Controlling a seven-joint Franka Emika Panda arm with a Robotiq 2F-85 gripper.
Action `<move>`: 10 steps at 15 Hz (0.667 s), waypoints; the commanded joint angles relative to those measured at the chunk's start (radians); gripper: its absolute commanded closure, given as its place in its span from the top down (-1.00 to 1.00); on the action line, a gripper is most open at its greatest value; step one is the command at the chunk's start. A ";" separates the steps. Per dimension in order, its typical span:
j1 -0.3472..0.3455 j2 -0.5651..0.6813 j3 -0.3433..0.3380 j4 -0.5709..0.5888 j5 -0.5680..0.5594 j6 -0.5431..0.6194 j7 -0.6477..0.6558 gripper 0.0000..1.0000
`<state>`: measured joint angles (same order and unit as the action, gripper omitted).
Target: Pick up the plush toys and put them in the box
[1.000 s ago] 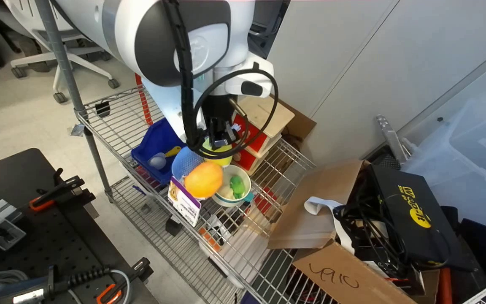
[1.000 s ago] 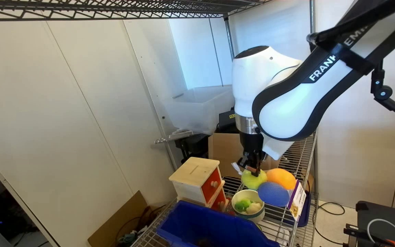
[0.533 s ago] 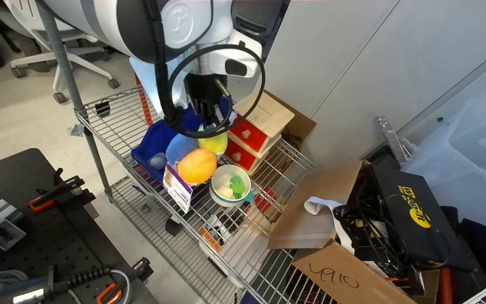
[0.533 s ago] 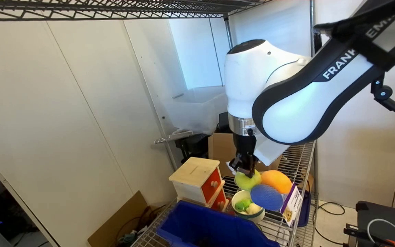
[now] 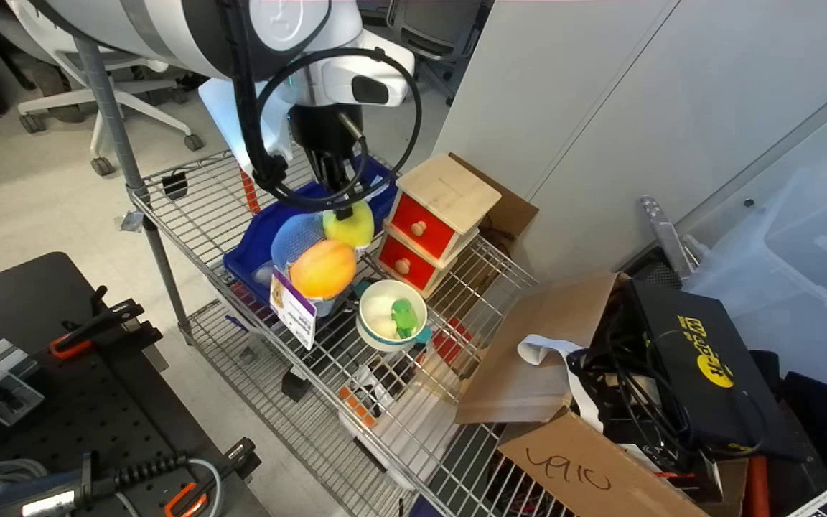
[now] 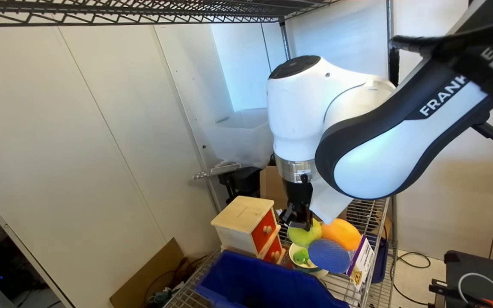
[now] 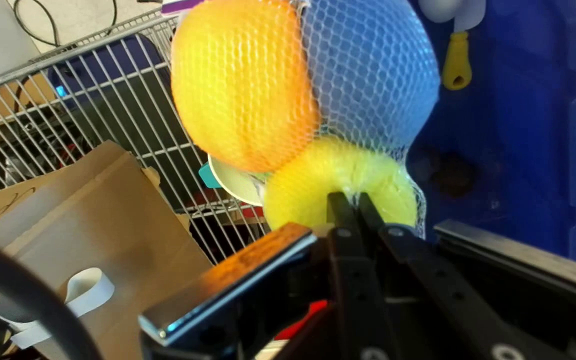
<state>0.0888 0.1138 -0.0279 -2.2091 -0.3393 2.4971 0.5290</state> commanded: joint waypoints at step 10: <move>-0.017 0.026 0.058 0.058 0.352 -0.145 -0.264 -0.97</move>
<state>0.0877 0.1172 0.0196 -2.1931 -0.0495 2.3932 0.3206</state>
